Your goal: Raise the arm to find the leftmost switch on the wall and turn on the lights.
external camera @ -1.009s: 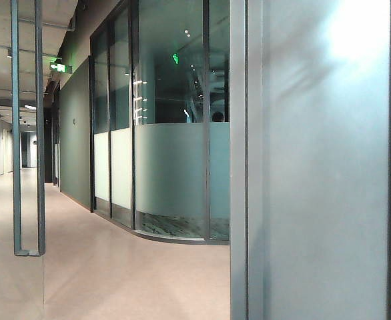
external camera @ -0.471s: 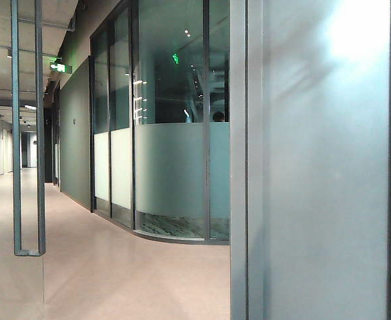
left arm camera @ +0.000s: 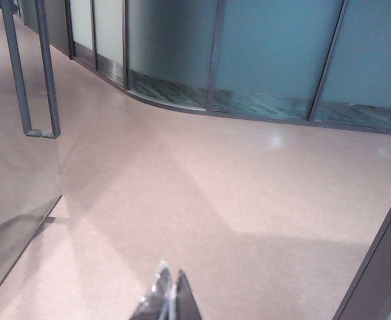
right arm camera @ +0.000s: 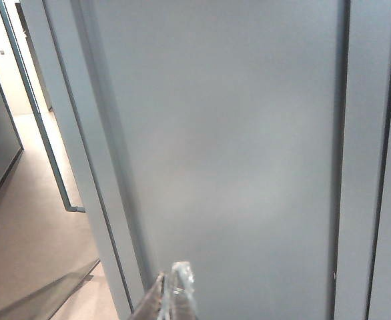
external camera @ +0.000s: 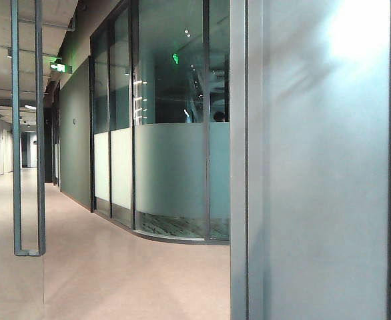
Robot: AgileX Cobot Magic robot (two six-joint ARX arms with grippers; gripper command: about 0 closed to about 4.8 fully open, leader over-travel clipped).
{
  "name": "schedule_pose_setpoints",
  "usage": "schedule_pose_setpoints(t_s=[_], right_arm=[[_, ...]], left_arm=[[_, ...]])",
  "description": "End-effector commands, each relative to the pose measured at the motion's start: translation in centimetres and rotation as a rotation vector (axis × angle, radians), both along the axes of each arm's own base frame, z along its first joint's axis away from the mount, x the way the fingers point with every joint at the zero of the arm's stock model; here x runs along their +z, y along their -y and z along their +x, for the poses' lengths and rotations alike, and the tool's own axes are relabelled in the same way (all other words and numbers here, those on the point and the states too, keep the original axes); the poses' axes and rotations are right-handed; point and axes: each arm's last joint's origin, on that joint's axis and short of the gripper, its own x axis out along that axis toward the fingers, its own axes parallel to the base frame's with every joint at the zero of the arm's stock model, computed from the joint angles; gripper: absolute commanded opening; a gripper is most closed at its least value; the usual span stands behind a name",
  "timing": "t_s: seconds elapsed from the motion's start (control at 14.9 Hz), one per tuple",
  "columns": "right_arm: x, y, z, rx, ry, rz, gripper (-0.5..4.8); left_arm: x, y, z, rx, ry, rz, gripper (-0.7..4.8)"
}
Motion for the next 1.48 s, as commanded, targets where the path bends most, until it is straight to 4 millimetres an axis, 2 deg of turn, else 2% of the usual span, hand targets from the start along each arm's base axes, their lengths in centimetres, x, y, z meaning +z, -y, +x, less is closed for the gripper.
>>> schedule_pose_setpoints(t_s=[0.07,0.67,0.87,0.94,1.14,1.21,1.48], right_arm=[[0.3,0.0,-0.1,-0.001,0.019,0.003,-0.01],[0.3,0.0,-0.1,-0.001,0.019,0.002,-0.01],[-0.3,0.3,-0.6,-0.025,-0.03,-0.044,-0.01],[-1.6,1.1,-1.7,-0.088,-0.124,-0.162,-0.01],[-5.9,2.6,-2.6,-0.275,-0.17,-0.168,-0.01],[-8.4,3.0,-2.8,-0.297,-0.156,-0.142,-0.01],[-14.4,3.4,-1.7,-0.33,-0.121,-0.106,-0.01]], left_arm=[[0.1,0.0,0.0,-0.006,0.009,-0.001,-0.05],[0.1,0.0,0.0,-0.005,0.009,-0.001,-0.05],[0.1,0.0,0.0,-0.005,0.009,-0.001,-0.05],[0.1,0.0,0.0,-0.005,0.008,0.0,-0.05],[0.1,0.0,0.0,-0.005,0.008,0.0,-0.05],[0.1,0.0,0.0,-0.006,0.008,0.0,-0.05],[0.1,0.0,0.0,-0.006,0.008,-0.001,-0.05]])
